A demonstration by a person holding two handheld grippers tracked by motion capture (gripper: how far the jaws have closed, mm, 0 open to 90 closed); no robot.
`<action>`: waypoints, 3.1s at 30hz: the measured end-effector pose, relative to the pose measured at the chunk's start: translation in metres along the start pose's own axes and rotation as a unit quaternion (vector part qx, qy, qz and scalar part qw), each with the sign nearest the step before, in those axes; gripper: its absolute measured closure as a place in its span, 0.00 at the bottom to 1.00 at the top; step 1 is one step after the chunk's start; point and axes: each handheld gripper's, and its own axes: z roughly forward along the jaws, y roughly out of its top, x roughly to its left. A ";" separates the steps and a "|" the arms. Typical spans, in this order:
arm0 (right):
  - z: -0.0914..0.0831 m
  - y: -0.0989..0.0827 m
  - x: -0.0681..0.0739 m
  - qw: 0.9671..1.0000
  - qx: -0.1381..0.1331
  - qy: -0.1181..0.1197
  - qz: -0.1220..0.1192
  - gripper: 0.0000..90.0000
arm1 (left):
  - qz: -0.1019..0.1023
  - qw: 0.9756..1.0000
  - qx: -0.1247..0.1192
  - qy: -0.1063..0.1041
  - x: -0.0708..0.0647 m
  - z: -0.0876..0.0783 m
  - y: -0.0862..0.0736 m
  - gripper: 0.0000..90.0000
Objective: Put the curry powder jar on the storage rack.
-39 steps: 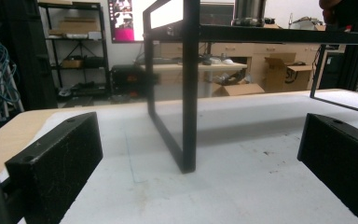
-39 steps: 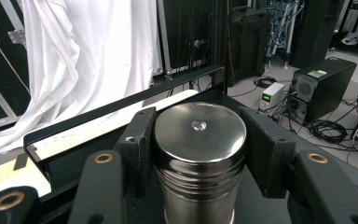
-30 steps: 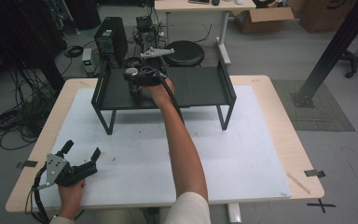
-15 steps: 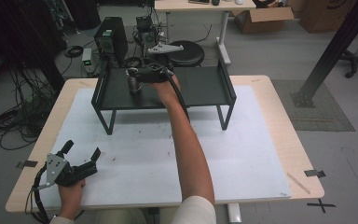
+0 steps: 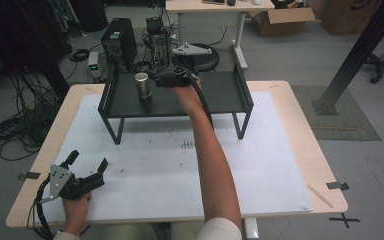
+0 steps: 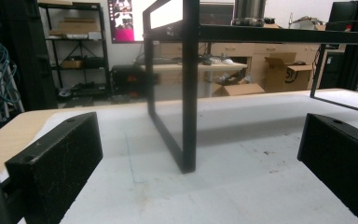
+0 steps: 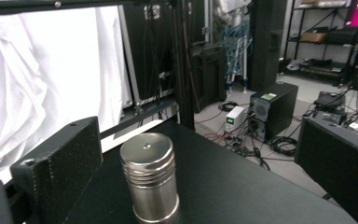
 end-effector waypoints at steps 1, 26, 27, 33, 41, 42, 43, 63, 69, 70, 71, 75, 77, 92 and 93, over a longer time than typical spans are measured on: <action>-0.003 0.000 -0.001 1.000 -0.004 -0.002 0.001 0.00 | 0.000 1.000 0.000 0.000 0.000 0.000 0.000 0.00; -0.080 -0.009 -0.017 0.996 -0.046 -0.072 0.003 0.00 | 0.000 1.000 0.001 0.000 0.000 0.000 0.000 0.00; -0.087 -0.010 -0.016 0.996 -0.051 -0.076 -0.002 0.00 | 0.000 1.000 0.001 0.000 0.000 0.000 0.000 0.00; -0.103 -0.013 -0.014 0.994 -0.054 -0.090 -0.009 0.00 | 0.001 1.000 -0.001 0.000 0.000 0.000 0.000 0.00; -0.131 -0.020 -0.012 0.993 -0.058 -0.106 -0.011 0.00 | 0.000 1.000 -0.001 0.000 0.000 0.000 0.000 0.00; -0.134 -0.020 -0.011 0.992 -0.060 -0.108 -0.010 0.00 | 0.001 1.000 -0.001 0.000 0.000 0.000 0.000 0.00; -0.138 -0.021 -0.010 0.992 -0.061 -0.110 -0.010 0.00 | 0.001 1.000 -0.001 0.000 0.000 0.000 0.000 0.00; -0.190 -0.047 -0.008 0.987 -0.076 -0.140 -0.008 0.00 | 0.003 1.000 0.000 0.000 0.000 0.000 0.000 0.00; -0.204 -0.057 -0.009 0.985 -0.081 -0.150 -0.006 0.00 | 0.003 1.000 0.000 0.000 0.000 0.000 0.000 0.00; -0.206 -0.059 -0.008 0.985 -0.082 -0.152 -0.005 0.00 | 0.003 1.000 0.000 0.000 0.000 0.000 0.000 0.00; -0.207 -0.061 -0.008 0.985 -0.083 -0.152 -0.006 0.00 | 0.003 1.000 0.001 0.000 0.000 0.000 0.000 0.00; -0.213 -0.067 -0.008 0.984 -0.085 -0.156 -0.005 0.00 | 0.003 1.000 0.001 0.000 0.000 0.000 0.000 0.00; -0.216 -0.070 -0.008 0.984 -0.087 -0.158 -0.003 0.00 | 0.003 1.000 0.000 0.000 0.000 0.000 0.000 0.00; -0.230 -0.087 -0.004 0.981 -0.092 -0.170 -0.006 0.00 | 0.002 1.000 -0.003 0.000 -0.001 0.000 0.000 0.00; -0.231 -0.088 -0.003 0.981 -0.093 -0.171 -0.007 0.00 | 0.003 1.000 -0.002 0.000 -0.001 0.000 0.000 0.00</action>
